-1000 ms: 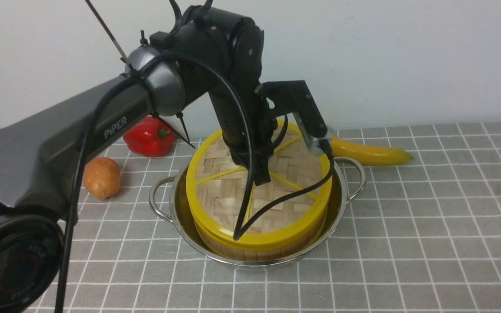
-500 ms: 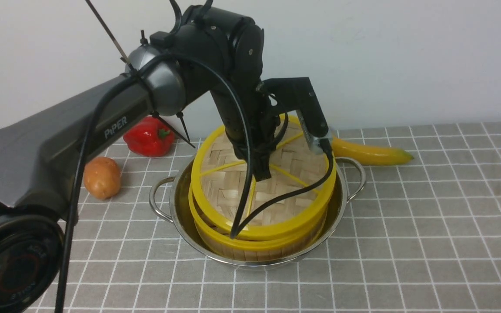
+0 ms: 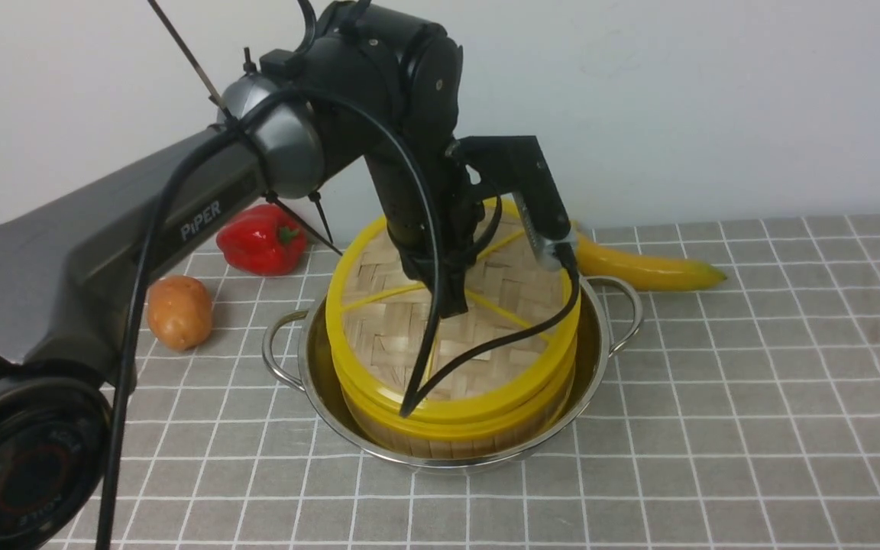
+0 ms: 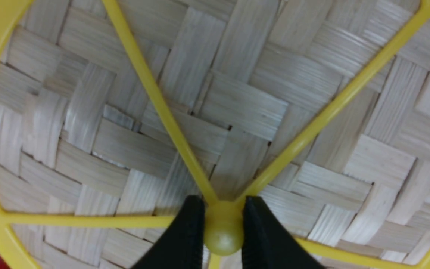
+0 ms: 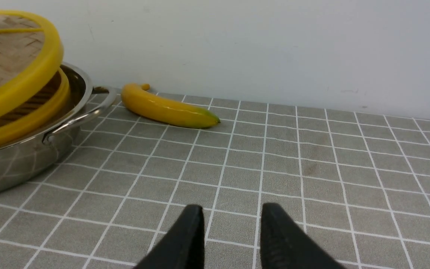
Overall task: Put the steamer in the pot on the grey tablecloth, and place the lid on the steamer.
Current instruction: 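Place the yellow bamboo steamer lid onto the steamer in the pot with the left gripper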
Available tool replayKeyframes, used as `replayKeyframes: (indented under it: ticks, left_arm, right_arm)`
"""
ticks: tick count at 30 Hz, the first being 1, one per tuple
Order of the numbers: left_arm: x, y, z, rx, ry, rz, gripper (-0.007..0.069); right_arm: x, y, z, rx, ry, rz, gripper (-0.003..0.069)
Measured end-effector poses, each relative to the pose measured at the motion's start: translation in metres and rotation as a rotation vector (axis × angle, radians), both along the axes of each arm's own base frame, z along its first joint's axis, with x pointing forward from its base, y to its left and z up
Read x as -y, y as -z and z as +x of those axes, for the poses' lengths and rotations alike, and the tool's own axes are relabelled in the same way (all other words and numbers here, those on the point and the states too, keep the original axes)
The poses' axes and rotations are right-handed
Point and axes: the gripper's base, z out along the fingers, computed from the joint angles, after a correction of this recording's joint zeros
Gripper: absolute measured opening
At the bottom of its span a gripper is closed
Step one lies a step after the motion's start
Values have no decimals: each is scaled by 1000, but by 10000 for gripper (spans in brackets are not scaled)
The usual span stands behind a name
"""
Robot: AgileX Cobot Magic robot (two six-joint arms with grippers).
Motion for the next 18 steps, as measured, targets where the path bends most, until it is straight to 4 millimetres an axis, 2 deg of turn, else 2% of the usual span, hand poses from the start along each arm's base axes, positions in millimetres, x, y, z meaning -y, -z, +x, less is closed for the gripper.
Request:
replayKeyframes:
  ticks: [8, 18]
  left_arm:
    - [1, -8, 1, 10, -30, -21, 117]
    - [3, -8, -1, -15, -88, -67, 117]
  right_arm:
    - [0, 0, 0, 0, 0, 0, 240]
    - [0, 0, 0, 0, 0, 0, 240]
